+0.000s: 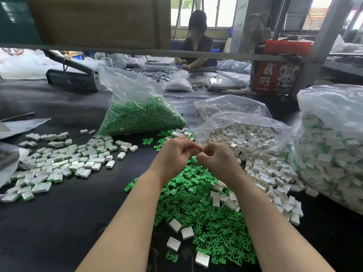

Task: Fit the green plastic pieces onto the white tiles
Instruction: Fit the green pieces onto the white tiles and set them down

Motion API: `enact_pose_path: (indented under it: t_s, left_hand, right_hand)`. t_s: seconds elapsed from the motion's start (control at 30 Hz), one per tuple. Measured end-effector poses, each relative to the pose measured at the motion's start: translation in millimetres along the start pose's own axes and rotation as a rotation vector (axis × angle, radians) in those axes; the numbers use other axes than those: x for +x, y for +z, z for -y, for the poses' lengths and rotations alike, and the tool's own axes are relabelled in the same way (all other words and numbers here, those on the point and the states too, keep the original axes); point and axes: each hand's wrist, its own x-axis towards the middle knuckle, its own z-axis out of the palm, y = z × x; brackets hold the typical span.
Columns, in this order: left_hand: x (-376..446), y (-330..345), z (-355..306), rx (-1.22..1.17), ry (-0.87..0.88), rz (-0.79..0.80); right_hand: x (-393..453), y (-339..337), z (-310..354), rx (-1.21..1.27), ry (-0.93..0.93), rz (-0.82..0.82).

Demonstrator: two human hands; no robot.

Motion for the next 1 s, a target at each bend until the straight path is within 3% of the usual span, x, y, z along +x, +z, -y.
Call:
enact_pose_path:
  t_s: [0.1,0.27,0.4,0.57,0.67,0.87,1.0]
  left_hand:
    - [0.2,-1.2,-1.4,0.025,-0.012,0.024]
    - [-3.5,-9.2,2.6,-0.115,-0.144,0.024]
    - [-1.6,-9.8,10.5,-0.184,-0.321,-0.076]
    - [0.1,-20.6,22.5,-0.674,-0.741,-0.371]
    - [2.2,-35.1,30.7,-1.067,-0.857,-0.59]
    - [-2.3,-62.5,46.8,-1.427,-0.857,-0.867]
    - [-5.7,-72.9,48.1,-1.507,-0.723,-1.049]
  right_hand:
    - [-0.6,0.7,-0.3,-0.011,0.015,0.031]
    - [2.3,-5.9,-4.9,0.219,0.075,0.024]
    - [6.1,-10.3,-10.2,0.212,0.096,-0.059]
    - [8.9,-14.3,-22.3,-0.138,0.14,-0.081]
    - [9.1,-18.1,-29.1,-0.513,0.16,-0.111]
    - [8.6,-22.9,-32.4,-0.932,0.259,-0.297]
    - [6.8,-25.4,-33.9,-1.126,0.423,-0.259]
